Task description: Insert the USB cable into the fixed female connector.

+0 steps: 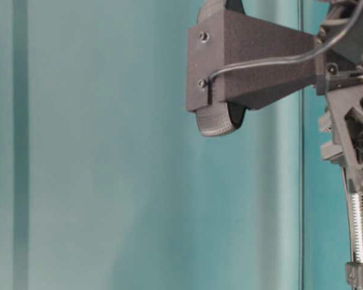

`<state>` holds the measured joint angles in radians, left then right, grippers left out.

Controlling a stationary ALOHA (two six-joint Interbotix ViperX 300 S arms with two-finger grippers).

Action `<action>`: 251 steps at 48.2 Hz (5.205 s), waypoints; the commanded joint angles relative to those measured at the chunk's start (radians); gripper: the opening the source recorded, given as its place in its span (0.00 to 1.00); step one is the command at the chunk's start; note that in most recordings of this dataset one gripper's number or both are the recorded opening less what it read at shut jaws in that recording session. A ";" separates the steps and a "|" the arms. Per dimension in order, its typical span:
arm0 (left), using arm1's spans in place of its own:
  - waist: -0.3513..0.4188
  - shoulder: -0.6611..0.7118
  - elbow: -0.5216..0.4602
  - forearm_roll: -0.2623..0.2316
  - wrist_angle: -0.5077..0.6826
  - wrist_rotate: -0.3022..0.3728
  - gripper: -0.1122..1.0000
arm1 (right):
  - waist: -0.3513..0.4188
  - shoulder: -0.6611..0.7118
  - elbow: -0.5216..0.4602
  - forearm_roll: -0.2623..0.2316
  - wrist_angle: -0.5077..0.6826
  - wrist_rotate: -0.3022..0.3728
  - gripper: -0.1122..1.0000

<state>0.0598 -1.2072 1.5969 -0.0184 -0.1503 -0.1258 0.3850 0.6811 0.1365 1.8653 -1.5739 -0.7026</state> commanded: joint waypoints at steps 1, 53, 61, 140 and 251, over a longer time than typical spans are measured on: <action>-0.003 0.015 -0.012 0.003 -0.008 0.002 0.99 | -0.178 -0.038 -0.008 -0.006 0.002 -0.002 0.39; -0.002 0.015 -0.012 0.003 -0.006 0.008 0.99 | -0.037 -0.061 -0.018 0.026 0.015 -0.009 0.43; -0.002 0.015 -0.012 0.003 -0.006 0.008 0.99 | -0.021 -0.061 -0.023 0.029 0.015 -0.011 0.43; 0.008 0.015 -0.012 0.003 -0.006 0.003 0.99 | 0.106 -0.143 0.064 0.081 0.011 -0.104 0.76; 0.012 0.015 -0.012 0.003 -0.005 0.000 0.99 | 0.038 -1.919 1.339 -0.385 0.683 -0.603 0.66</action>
<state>0.0690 -1.2072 1.5969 -0.0184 -0.1488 -0.1243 0.4525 -1.2441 1.5033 1.4849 -0.9143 -1.3085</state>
